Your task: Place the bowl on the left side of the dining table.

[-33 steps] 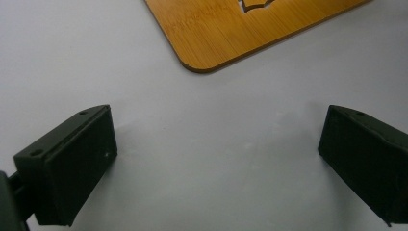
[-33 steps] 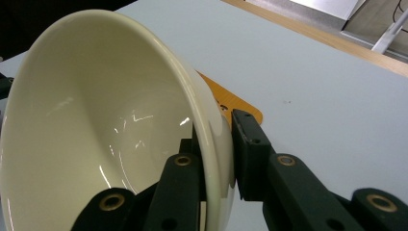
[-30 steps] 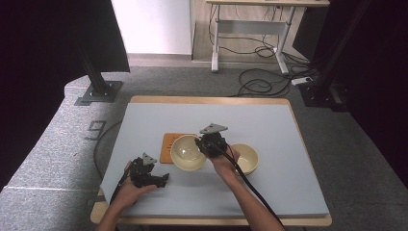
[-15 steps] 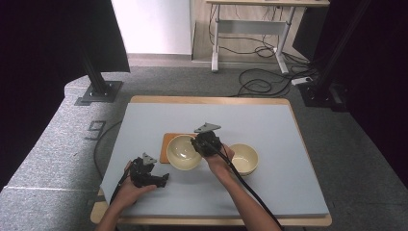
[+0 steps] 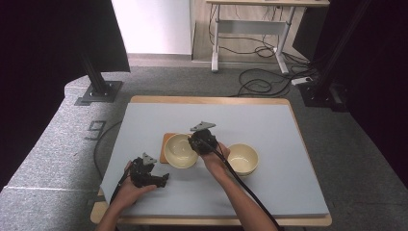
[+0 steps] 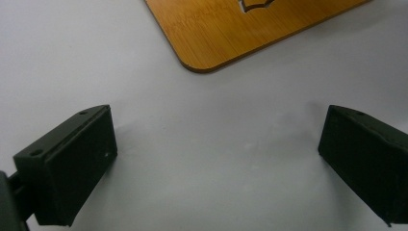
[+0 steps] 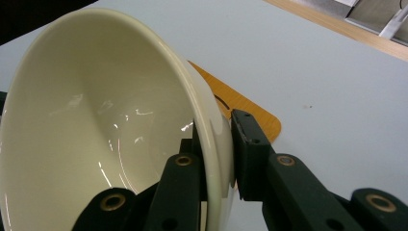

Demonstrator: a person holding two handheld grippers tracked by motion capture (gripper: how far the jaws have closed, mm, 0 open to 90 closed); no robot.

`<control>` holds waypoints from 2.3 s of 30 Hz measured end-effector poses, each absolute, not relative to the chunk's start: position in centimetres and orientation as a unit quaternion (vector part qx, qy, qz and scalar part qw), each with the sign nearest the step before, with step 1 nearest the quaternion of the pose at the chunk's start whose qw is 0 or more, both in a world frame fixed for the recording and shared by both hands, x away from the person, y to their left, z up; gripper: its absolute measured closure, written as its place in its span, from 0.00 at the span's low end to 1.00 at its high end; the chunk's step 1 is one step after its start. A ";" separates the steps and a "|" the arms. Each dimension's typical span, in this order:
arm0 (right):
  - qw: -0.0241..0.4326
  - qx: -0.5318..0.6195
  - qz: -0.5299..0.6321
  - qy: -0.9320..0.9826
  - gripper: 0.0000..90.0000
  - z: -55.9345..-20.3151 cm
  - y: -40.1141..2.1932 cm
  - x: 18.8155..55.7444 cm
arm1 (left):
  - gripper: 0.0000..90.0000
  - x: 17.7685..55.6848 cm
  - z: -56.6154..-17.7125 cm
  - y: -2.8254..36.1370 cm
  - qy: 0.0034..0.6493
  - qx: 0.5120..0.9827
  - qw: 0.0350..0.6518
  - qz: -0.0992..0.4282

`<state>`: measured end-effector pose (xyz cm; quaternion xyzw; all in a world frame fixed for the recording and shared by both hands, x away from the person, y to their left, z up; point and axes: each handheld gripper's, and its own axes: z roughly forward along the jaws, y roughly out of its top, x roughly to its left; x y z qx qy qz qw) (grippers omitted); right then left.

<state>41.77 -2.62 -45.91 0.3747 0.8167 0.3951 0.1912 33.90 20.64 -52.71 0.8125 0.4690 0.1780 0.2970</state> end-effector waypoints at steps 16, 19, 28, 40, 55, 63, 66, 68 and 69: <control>0.182 0.376 0.390 0.821 0.90 -46.8 -0.9 42.9 | 0.00 33.9 -52.7 20.6 0.469 0.812 0.297 0.178; 0.183 0.378 0.385 0.822 0.90 -47.3 -0.6 43.2 | 0.00 33.9 -52.7 20.6 0.469 0.812 0.298 0.178; 0.178 0.390 0.380 0.820 0.90 -48.0 -0.6 43.7 | 0.00 33.9 -52.7 20.6 0.470 0.812 0.298 0.178; 0.181 0.405 0.364 0.819 0.90 -48.1 -1.1 44.5 | 0.00 33.9 -52.7 20.6 0.470 0.811 0.298 0.179; 0.174 0.442 0.345 0.810 0.83 -48.6 -1.4 46.2 | 0.00 33.9 -52.7 20.6 0.470 0.812 0.298 0.178; 0.174 0.439 0.349 0.810 0.79 -48.7 -1.1 46.3 | 0.00 33.9 -52.7 20.6 0.470 0.812 0.298 0.178; 0.177 0.437 0.353 0.808 0.66 -48.6 -1.1 46.2 | 0.00 33.9 -52.7 20.6 0.470 0.811 0.298 0.178; 0.178 0.439 0.349 0.809 0.57 -48.4 -1.0 46.1 | 0.00 33.9 -52.7 20.6 0.470 0.812 0.298 0.178; 0.179 0.439 0.344 0.810 0.53 -48.4 -1.0 46.2 | 0.00 33.9 -52.7 20.6 0.470 0.812 0.298 0.178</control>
